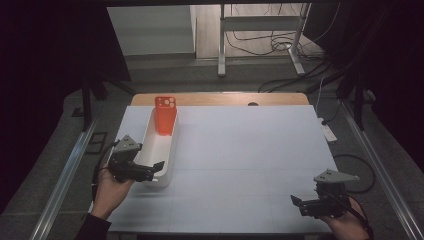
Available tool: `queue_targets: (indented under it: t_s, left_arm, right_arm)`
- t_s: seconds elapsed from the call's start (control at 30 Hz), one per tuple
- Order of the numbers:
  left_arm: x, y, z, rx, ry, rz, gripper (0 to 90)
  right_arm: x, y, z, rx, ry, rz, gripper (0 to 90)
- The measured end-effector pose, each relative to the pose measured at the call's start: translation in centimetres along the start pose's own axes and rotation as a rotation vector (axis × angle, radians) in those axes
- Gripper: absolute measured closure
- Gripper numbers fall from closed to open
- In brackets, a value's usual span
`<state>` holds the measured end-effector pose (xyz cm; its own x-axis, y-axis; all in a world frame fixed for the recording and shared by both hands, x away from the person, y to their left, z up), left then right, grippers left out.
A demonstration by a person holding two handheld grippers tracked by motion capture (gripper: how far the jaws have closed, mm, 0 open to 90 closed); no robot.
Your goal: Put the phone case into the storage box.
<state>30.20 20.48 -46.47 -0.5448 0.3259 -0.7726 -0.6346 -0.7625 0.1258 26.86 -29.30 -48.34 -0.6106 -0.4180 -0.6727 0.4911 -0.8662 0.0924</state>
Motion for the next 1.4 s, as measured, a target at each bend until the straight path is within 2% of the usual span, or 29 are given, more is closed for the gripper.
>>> queue_targets:
  t_s: [0.17, 0.67, 1.4]
  left_arm:
    - [0.4, 0.4, 0.2, -0.008, -0.011, -0.013, 0.0]
    - [1.3, 2.1, 1.3, -0.005, 0.004, -0.028, 0.0]
    - [4.4, 2.5, 3.3, -0.011, 0.016, 0.024, 0.0]
  right_arm:
    - [0.0, -0.1, 0.0, 0.001, -0.007, 0.004, 0.0]
    - [0.0, -0.3, 0.0, -0.016, -0.008, 0.018, 0.0]
    - [0.0, -0.3, 0.0, -0.021, -0.008, 0.015, 0.0]
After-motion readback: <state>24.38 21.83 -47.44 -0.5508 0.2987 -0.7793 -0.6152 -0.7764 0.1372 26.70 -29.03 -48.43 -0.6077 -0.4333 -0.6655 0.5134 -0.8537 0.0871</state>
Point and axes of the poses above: each handheld gripper's, and its own axes: z roughly backward along the jaws, x roughly out of its underside, y roughly to its right, the point moved 5 cm from there along -z, roughly forward along the jaws, and after that the axes turned 5 degrees about x, right-handed, at the moved point
